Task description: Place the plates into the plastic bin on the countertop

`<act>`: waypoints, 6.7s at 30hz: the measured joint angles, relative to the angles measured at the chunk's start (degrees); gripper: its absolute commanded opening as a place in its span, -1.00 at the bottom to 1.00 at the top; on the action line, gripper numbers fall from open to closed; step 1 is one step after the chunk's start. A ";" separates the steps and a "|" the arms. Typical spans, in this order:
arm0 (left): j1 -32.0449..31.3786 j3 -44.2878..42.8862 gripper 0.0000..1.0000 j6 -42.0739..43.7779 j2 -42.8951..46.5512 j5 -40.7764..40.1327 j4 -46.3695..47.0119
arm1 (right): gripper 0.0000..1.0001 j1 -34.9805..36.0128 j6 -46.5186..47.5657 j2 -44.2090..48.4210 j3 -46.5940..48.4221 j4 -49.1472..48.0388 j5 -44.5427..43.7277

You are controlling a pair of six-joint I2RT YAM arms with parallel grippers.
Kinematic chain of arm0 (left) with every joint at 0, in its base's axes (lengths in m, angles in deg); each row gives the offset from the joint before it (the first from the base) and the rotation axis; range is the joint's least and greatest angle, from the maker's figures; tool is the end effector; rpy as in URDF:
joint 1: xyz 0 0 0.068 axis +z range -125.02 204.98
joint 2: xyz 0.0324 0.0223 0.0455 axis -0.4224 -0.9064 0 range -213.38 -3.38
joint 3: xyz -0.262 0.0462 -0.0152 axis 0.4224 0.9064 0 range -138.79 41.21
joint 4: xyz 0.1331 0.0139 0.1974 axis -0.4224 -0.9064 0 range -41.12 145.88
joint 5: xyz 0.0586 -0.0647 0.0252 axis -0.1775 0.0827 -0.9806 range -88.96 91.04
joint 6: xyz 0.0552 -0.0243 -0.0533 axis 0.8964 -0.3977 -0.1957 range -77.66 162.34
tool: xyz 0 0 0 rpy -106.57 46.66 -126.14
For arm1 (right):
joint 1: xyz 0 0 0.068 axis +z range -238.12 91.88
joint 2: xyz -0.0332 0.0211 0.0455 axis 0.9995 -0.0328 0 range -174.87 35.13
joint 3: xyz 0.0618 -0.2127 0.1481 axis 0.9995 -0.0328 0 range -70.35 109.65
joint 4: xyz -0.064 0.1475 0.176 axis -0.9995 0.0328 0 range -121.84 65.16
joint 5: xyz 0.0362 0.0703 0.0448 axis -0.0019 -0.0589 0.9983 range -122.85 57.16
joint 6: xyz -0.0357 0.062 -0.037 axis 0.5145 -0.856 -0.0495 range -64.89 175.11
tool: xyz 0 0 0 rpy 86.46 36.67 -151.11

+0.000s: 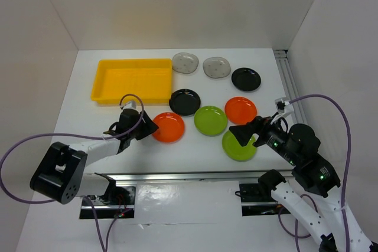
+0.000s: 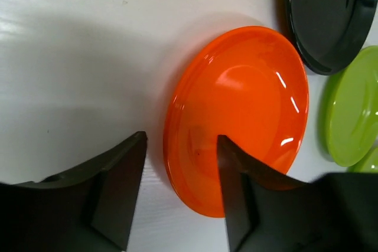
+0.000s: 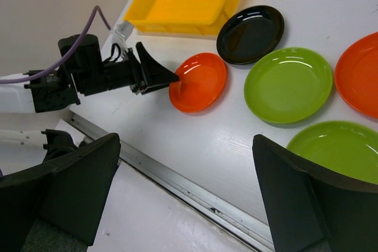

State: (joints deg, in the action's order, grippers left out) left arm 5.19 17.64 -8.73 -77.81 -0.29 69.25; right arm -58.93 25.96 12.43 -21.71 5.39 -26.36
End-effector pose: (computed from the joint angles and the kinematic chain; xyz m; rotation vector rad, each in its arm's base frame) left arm 0.2361 -0.0832 0.1411 -0.6338 2.2159 -0.6373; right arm 0.0788 0.0530 0.3350 -0.0861 1.8418 0.8272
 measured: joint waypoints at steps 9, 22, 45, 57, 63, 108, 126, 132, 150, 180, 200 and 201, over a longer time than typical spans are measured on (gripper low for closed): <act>0.02 -0.72 -0.61 -0.13 -3.15 0.44 1.62 | 1.00 0.02 0.00 1.70 0.00 0.04 -0.07; -1.18 -5.40 -1.00 0.04 11.78 -2.47 -17.75 | 1.00 0.00 0.00 1.97 0.04 0.09 -0.31; 20.37 -56.68 -1.00 3.52 -30.21 -6.80 -31.65 | 1.00 0.00 -0.61 -2.25 -3.41 -3.87 1.84; 24.20 -59.30 0.54 5.73 -36.87 -1.62 -26.40 | 1.00 0.00 -1.33 1.64 -5.16 -5.01 4.09; 23.50 -54.75 1.00 5.53 -33.92 -1.79 -24.26 | 1.00 0.00 -1.46 1.62 -5.03 -4.85 4.26; -26.80 -16.76 0.06 -15.52 -31.52 -9.51 28.96 | 1.00 -0.48 1.79 2.78 -0.61 -3.74 3.89; -26.58 -21.53 -1.00 -19.87 -34.75 -15.23 23.78 | 1.00 -0.48 1.77 3.87 -3.30 -4.15 5.20; -26.49 -20.11 -1.00 -20.79 -31.93 -14.86 21.03 | 1.00 -0.48 1.77 3.87 -3.30 -3.93 5.18; 6.21 -43.60 -1.00 -13.33 -14.80 -9.35 -17.59 | 1.00 -0.48 1.77 3.80 -7.17 -5.62 5.20; 25.07 -55.80 0.83 -2.43 -27.58 -0.59 -28.57 | 1.00 -0.48 2.58 -0.96 -10.43 -10.21 6.40; -33.81 -28.30 1.00 -0.87 -27.89 1.51 1.73 | 1.00 -0.59 -1.44 -1.97 10.32 2.99 -27.69; -34.29 -29.79 1.00 -0.59 -29.35 1.97 4.07 | 1.00 -0.59 -1.49 -1.73 10.43 3.50 -27.93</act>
State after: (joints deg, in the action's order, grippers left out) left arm -29.10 -12.15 -9.32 -107.16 1.68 73.31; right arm -59.52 24.48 10.71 -11.29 8.89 -54.30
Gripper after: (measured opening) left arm 0.997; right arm 0.999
